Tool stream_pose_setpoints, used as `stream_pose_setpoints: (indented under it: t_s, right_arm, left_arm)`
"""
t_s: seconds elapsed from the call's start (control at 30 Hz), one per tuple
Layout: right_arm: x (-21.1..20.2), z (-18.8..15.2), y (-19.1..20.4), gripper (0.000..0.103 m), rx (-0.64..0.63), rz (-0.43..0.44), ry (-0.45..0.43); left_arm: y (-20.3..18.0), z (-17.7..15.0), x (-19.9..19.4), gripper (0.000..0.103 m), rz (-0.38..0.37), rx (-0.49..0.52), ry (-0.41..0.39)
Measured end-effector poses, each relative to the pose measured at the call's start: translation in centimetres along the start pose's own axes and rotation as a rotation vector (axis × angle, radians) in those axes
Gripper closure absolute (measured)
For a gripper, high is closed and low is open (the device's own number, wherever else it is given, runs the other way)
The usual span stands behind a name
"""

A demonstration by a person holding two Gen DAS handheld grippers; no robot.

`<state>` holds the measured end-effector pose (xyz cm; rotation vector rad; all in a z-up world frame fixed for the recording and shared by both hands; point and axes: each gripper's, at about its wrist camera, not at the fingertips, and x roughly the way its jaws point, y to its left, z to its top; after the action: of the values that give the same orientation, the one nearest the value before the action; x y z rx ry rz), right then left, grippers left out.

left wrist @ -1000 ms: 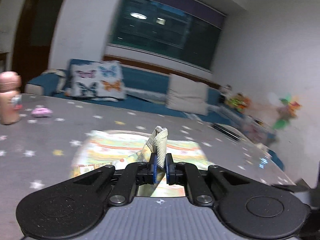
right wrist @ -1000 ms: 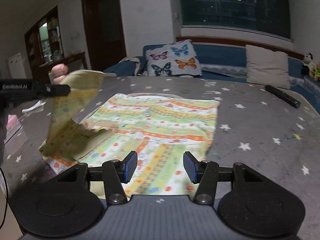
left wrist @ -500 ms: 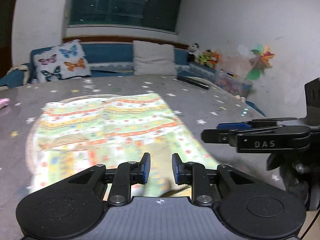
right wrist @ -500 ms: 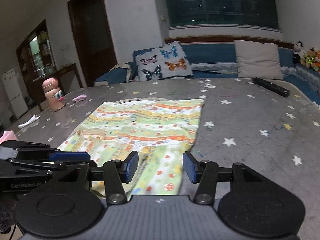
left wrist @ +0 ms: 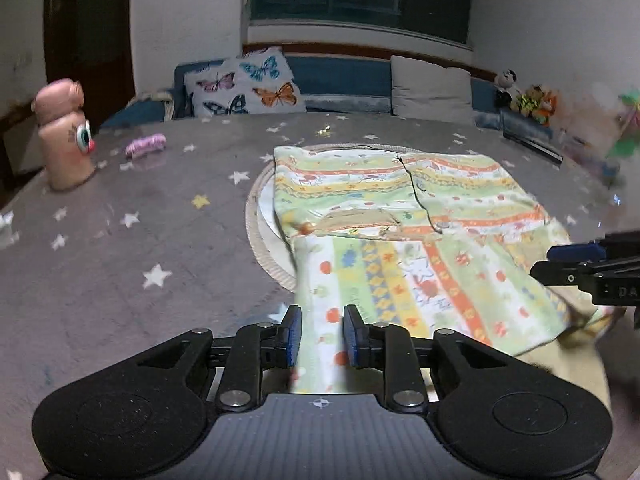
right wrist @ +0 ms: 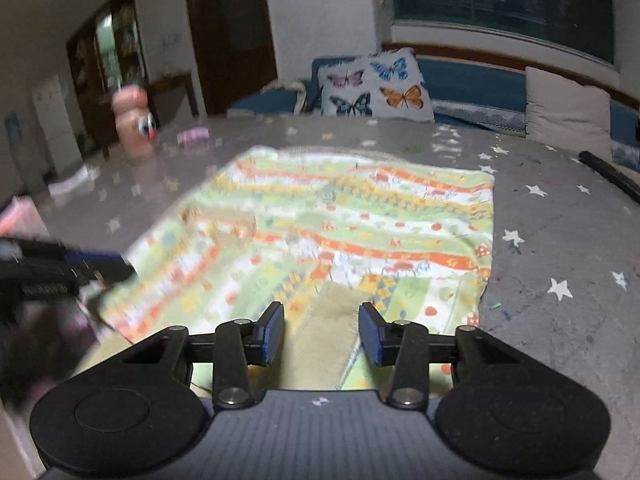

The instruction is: Fold clothes

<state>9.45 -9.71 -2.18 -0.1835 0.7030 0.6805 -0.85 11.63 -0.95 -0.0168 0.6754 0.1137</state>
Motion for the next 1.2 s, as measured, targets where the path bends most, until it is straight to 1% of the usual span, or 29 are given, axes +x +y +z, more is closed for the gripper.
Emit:
stream_pose_setpoints:
  t_s: [0.07, 0.13, 0.2, 0.27, 0.33, 0.4, 0.5, 0.6, 0.63, 0.73, 0.77, 0.8, 0.83, 0.87, 0.9, 0.93, 1.0, 1.03, 1.07, 1.1, 1.2]
  right_arm:
    - [-0.2, -0.3, 0.3, 0.061, -0.044, -0.026, 0.006]
    - [-1.2, -0.4, 0.8, 0.061, -0.081, -0.024, -0.011]
    - [-2.2, -0.5, 1.4, 0.061, -0.122, -0.014, -0.03]
    - [-2.8, -0.7, 2.0, 0.061, -0.156, 0.021, -0.032]
    - [-2.6, -0.9, 2.4, 0.061, -0.176, 0.05, -0.013]
    - [-2.0, -1.3, 2.6, 0.062, -0.197, 0.056, 0.015]
    - [-2.3, -1.5, 2.3, 0.062, -0.182, 0.068, 0.018]
    - [-3.1, -1.5, 1.7, 0.062, -0.163, 0.072, 0.021]
    - [-3.2, -1.6, 1.6, 0.062, -0.169, 0.069, 0.026]
    - [-3.9, -2.0, 1.5, 0.062, -0.187, 0.055, 0.034]
    - [-4.4, -2.1, 1.4, 0.061, -0.196, 0.052, 0.034]
    - [-4.8, -2.3, 1.4, 0.061, -0.207, 0.05, 0.032]
    - [-5.3, -2.4, 1.4, 0.061, -0.221, 0.049, 0.029]
    - [-5.8, -2.5, 1.4, 0.059, -0.238, 0.048, 0.028]
    - [-6.2, -2.7, 1.5, 0.056, -0.258, 0.046, 0.026]
    - [-6.6, -2.9, 1.6, 0.049, -0.281, 0.044, 0.022]
    - [-7.3, -3.3, 2.0, 0.048, -0.333, 0.038, 0.016]
    - [-7.4, -3.5, 2.4, 0.046, -0.361, 0.036, 0.012]
    - [-7.5, -3.7, 2.8, 0.04, -0.389, 0.039, 0.006]
    - [-7.4, -3.9, 3.2, 0.037, -0.412, 0.046, 0.0]
    - [-6.5, -4.2, 4.6, 0.037, -0.474, 0.042, -0.04]
  left_arm:
    - [0.1, -0.3, -0.1, 0.078, 0.018, 0.039, -0.002]
    - [-0.9, -0.8, -0.9, 0.078, 0.012, 0.14, -0.026]
    - [-2.1, -1.5, -1.7, 0.076, -0.01, 0.242, -0.036]
    - [-3.4, -2.4, -2.3, 0.063, -0.029, 0.349, -0.05]
    - [-4.5, -3.4, -3.0, 0.058, -0.038, 0.455, -0.073]
    - [-5.6, -4.4, -3.7, 0.055, -0.053, 0.564, -0.099]
    - [-6.5, -5.3, -4.0, 0.052, -0.088, 0.634, -0.113]
    - [-7.8, -5.5, -3.9, 0.047, -0.108, 0.692, -0.157]
    - [-8.1, -5.5, -3.8, 0.045, -0.125, 0.698, -0.168]
    - [-9.2, -5.4, -3.5, 0.045, -0.184, 0.718, -0.203]
    - [-9.6, -5.4, -3.4, 0.046, -0.2, 0.728, -0.218]
    - [-9.8, -5.4, -3.2, 0.05, -0.216, 0.733, -0.226]
    - [-10.0, -5.3, -3.1, 0.064, -0.234, 0.728, -0.227]
    - [-9.9, -4.9, -3.0, 0.074, -0.245, 0.706, -0.225]
    - [-9.8, -4.6, -2.8, 0.077, -0.255, 0.683, -0.223]
    - [-9.7, -4.2, -2.7, 0.084, -0.265, 0.66, -0.22]
    - [-9.2, -3.0, -2.5, 0.087, -0.276, 0.59, -0.215]
    - [-8.9, -2.4, -2.5, 0.088, -0.281, 0.552, -0.211]
    - [-8.7, -1.8, -2.4, 0.088, -0.286, 0.515, -0.207]
    - [-8.6, -1.2, -2.3, 0.088, -0.291, 0.488, -0.205]
    - [-8.4, -0.1, -2.3, 0.088, -0.304, 0.445, -0.198]
